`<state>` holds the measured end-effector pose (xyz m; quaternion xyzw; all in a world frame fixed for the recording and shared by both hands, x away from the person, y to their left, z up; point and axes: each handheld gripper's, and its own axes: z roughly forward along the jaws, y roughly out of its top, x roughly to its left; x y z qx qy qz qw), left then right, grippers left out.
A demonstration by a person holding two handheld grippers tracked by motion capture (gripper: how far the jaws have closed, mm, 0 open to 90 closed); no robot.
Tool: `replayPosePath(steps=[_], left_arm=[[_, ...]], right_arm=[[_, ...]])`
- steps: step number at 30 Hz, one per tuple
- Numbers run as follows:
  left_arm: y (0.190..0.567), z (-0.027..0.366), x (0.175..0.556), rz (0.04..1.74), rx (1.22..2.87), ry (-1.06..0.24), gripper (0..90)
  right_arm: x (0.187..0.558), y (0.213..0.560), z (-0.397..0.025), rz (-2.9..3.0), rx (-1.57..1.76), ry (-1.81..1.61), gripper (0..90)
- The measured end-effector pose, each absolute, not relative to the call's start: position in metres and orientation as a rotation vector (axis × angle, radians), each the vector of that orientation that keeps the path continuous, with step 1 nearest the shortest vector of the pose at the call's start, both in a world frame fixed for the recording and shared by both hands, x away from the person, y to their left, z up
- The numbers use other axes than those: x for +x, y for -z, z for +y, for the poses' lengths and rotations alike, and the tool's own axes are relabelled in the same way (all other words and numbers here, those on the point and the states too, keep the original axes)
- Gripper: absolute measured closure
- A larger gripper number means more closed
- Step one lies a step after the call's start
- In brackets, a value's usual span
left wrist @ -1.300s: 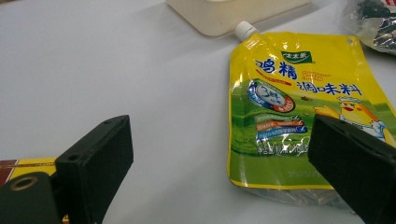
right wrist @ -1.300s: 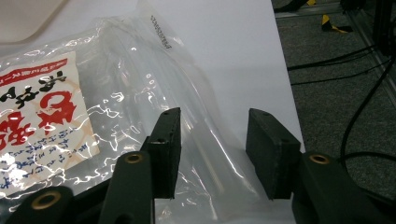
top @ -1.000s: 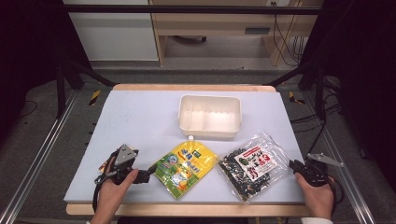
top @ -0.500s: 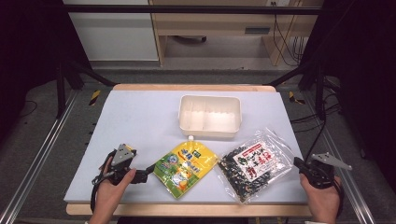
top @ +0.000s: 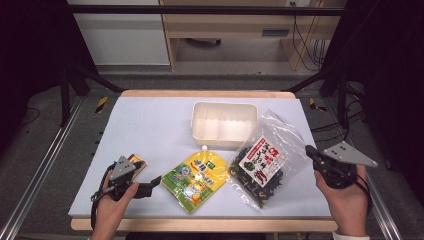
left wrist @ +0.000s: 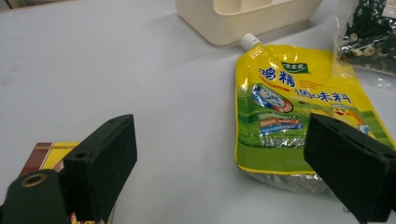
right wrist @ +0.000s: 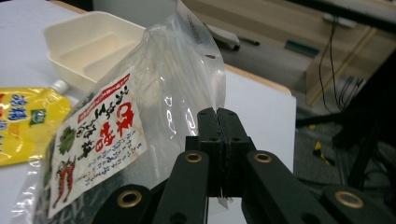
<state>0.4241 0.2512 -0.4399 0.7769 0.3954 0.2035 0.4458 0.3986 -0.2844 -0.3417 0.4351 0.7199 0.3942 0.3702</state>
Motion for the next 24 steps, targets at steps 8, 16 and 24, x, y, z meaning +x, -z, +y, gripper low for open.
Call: replayPosePath(steps=[8, 16, 24], left_arm=[[0.435, 0.248, 0.419, 0.916, 1.917, -0.450, 9.5], [0.406, 0.227, 0.425, 0.781, 2.029, -0.482, 8.9], [0.347, 0.199, 0.443, 0.603, 2.132, -0.533, 10.1]], right_arm=[[0.416, 0.291, -0.233, 2.001, 0.830, -0.941, 89.6], [0.430, 0.272, -0.201, 2.103, 0.656, -0.895, 89.5], [0.441, 0.267, -0.182, 2.160, 0.537, -0.898, 89.4]])
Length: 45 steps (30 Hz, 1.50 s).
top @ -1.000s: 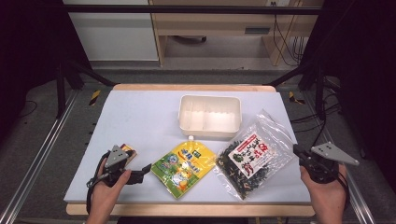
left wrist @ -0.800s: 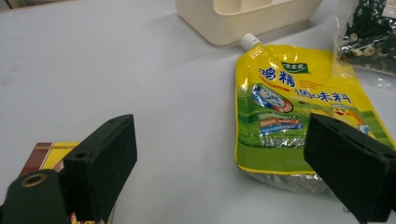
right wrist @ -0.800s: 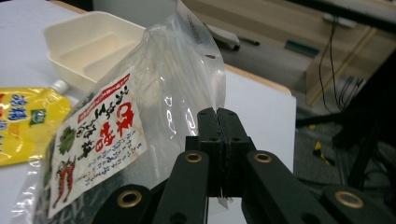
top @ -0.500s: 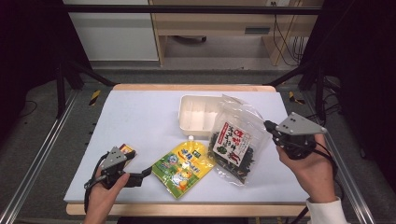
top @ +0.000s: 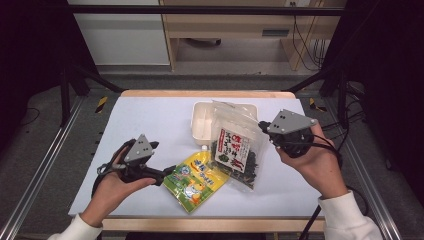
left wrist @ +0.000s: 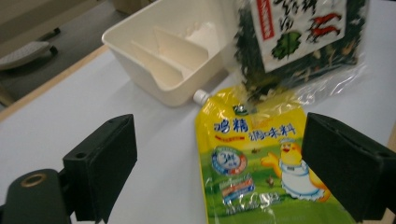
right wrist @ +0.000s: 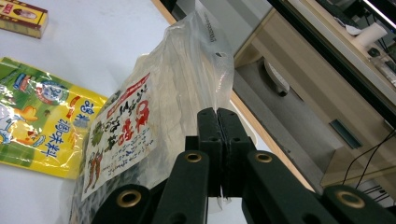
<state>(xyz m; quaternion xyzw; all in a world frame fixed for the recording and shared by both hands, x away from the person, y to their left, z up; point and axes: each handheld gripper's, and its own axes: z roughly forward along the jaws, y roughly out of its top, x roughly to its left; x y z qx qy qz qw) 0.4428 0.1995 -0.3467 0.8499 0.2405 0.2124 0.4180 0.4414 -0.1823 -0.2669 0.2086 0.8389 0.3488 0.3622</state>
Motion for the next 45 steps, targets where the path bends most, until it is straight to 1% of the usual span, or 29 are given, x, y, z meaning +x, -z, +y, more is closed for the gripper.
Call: replayPosePath(steps=[8, 11, 16, 24, 30, 38, 45], left_arm=[[0.305, 0.182, 0.466, 0.507, 2.196, -0.575, 10.1], [0.297, 0.177, 0.474, 0.480, 2.219, -0.583, 10.3], [0.286, 0.170, 0.486, 0.467, 2.200, -0.573, 11.6], [0.268, 0.161, 0.494, 0.403, 2.233, -0.572, 12.6], [0.260, 0.153, 0.497, 0.350, 2.261, -0.580, 14.3], [0.256, 0.155, 0.501, 0.345, 2.239, -0.563, 15.4], [0.253, 0.151, 0.503, 0.319, 2.259, -0.560, 15.4]], right_arm=[[0.443, 0.262, -0.173, 2.191, 0.477, -0.903, 89.3], [0.442, 0.261, -0.170, 2.199, 0.455, -0.907, 89.2], [0.442, 0.260, -0.163, 2.212, 0.423, -0.905, 89.2], [0.442, 0.255, -0.157, 2.225, 0.385, -0.906, 89.2], [0.440, 0.254, -0.153, 2.231, 0.361, -0.905, 89.1], [0.441, 0.252, -0.149, 2.237, 0.336, -0.905, 89.1], [0.441, 0.251, -0.144, 2.237, 0.319, -0.908, 89.1]])
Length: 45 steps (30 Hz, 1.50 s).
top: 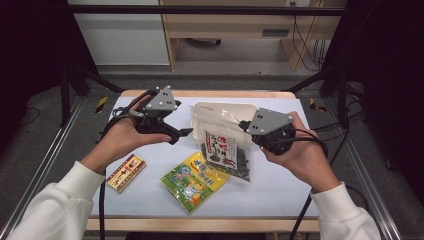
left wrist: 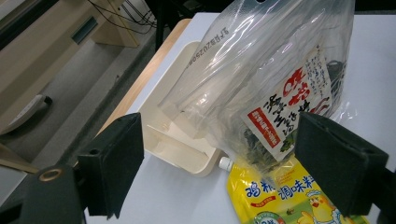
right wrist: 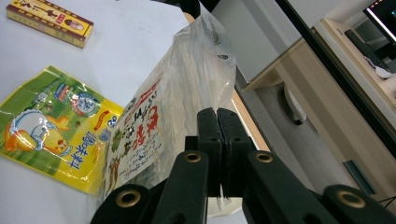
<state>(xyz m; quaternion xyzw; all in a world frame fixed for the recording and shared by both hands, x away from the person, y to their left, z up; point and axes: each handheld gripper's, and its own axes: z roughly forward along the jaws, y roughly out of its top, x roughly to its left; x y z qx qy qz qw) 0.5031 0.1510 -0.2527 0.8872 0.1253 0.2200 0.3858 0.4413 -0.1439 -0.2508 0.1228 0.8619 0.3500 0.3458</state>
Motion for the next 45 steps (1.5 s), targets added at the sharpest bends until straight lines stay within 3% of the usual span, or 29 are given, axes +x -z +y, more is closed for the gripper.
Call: replayPosePath(steps=[29, 37, 45], left_arm=[[0.268, 0.114, 0.527, 0.190, 2.385, -0.544, 17.3], [0.277, 0.109, 0.528, 0.166, 2.442, -0.546, 36.4], [0.285, 0.106, 0.521, 0.150, 2.462, -0.504, 65.3]], right_arm=[[0.443, 0.247, -0.130, 2.264, 0.254, -0.915, 89.1], [0.444, 0.248, -0.133, 2.266, 0.266, -0.925, 89.1], [0.443, 0.248, -0.139, 2.274, 0.296, -0.929, 89.0]])
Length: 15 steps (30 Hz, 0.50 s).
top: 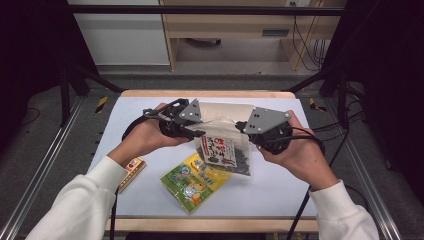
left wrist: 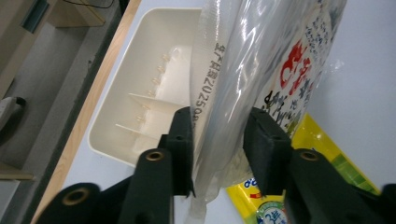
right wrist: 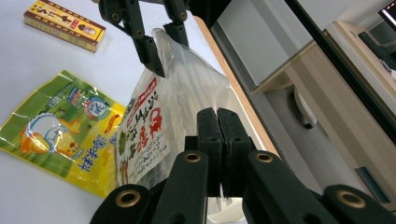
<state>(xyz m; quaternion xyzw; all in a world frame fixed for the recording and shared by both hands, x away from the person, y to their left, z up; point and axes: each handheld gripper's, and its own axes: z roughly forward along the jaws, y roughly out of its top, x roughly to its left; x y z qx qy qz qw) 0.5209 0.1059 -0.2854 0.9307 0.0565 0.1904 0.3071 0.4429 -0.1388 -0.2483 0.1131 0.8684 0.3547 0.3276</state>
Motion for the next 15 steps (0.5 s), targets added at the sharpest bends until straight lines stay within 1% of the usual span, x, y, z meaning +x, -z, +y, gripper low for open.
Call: replayPosePath(steps=[3, 6, 15], left_arm=[[0.284, 0.105, 0.519, 0.142, 2.466, -0.485, 71.2], [0.280, 0.104, 0.517, 0.135, 2.457, -0.472, 74.3], [0.271, 0.097, 0.508, 0.097, 2.459, -0.469, 77.8]], right_arm=[[0.443, 0.249, -0.144, 2.280, 0.318, -0.930, 89.0], [0.442, 0.248, -0.148, 2.274, 0.331, -0.939, 89.0], [0.439, 0.238, -0.159, 2.289, 0.353, -0.945, 87.9]])
